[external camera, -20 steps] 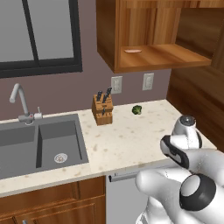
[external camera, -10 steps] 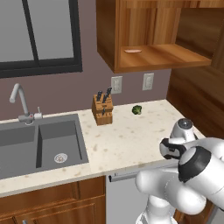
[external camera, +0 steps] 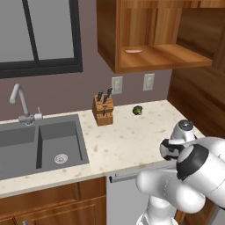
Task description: Pick the jam and bar from the counter and place them in the cabinets closest to them.
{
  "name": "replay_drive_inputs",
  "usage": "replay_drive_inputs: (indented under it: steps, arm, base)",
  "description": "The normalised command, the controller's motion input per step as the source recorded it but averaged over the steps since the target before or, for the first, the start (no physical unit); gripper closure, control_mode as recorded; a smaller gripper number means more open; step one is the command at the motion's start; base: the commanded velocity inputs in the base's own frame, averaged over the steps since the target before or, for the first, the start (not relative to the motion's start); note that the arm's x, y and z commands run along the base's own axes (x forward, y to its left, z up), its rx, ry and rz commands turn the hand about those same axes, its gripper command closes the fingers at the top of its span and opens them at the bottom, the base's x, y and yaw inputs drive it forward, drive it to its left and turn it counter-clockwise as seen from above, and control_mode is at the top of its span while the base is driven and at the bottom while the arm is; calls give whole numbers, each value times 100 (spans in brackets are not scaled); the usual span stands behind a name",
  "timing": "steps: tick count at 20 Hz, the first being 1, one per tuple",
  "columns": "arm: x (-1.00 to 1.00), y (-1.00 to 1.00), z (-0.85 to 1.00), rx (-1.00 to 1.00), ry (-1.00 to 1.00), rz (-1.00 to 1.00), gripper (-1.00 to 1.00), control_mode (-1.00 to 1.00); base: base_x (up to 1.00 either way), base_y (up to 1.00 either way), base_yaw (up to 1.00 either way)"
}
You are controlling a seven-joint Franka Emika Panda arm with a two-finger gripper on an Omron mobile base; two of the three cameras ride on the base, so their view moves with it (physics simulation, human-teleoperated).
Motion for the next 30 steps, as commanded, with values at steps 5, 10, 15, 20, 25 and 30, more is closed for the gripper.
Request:
replay_drive_inputs:
  steps: [5, 10, 15, 20, 25, 30]
  arm:
    - [22, -10, 3, 3, -2, 0, -100, -100]
    - [30, -18, 0, 1, 0, 0, -100, -100]
    - [3, -2, 0, 0, 0, 0, -100, -100]
    - [0, 0, 0, 0, 0, 0, -100, -100]
    - [0, 0, -20, -1, 5, 0, -100, -100]
    - [0, 0, -27, -3, 7, 0, -100, -100]
  base:
    - [0, 0, 0]
    - [0, 0, 0]
    - [0, 0, 0]
    - [0, 0, 0]
    - [0, 0, 0]
    - [0, 0, 0]
